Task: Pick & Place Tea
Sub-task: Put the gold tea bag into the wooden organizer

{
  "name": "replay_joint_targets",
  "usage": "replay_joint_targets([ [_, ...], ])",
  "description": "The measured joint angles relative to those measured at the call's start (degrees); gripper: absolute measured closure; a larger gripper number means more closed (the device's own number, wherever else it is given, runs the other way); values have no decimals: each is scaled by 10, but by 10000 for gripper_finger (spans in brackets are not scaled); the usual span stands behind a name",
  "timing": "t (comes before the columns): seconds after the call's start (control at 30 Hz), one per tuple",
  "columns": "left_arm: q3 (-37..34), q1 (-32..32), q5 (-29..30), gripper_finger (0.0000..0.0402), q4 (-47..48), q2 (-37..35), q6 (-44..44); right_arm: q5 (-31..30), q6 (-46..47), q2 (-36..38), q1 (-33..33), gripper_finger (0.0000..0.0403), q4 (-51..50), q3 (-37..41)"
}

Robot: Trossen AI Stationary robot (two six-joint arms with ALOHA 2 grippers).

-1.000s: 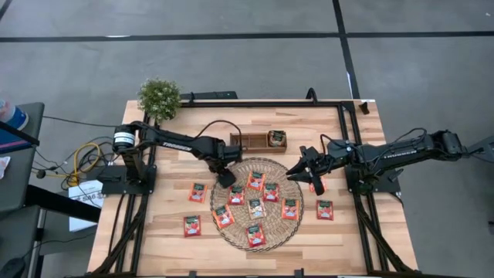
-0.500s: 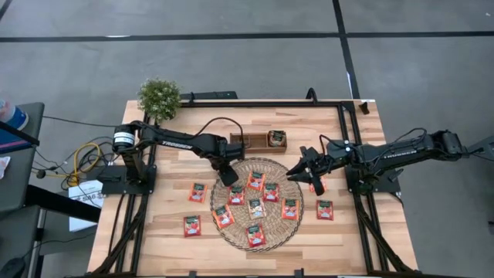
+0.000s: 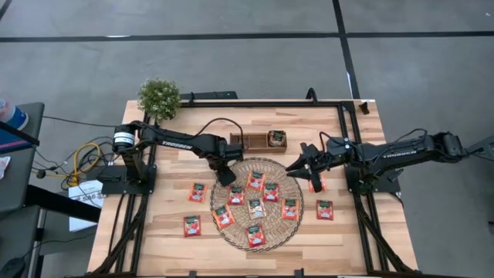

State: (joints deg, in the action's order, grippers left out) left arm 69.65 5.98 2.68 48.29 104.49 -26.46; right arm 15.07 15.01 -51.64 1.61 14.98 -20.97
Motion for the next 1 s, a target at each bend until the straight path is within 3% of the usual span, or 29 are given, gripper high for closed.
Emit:
replay_joint_targets([
  [0.33, 0, 0, 0, 164, -29, 0, 19, 0, 0, 0, 0, 316, 0, 0],
  [1.0, -16, 0, 0, 161, -52, 5, 51, 0, 0, 0, 0, 316, 2, 0],
])
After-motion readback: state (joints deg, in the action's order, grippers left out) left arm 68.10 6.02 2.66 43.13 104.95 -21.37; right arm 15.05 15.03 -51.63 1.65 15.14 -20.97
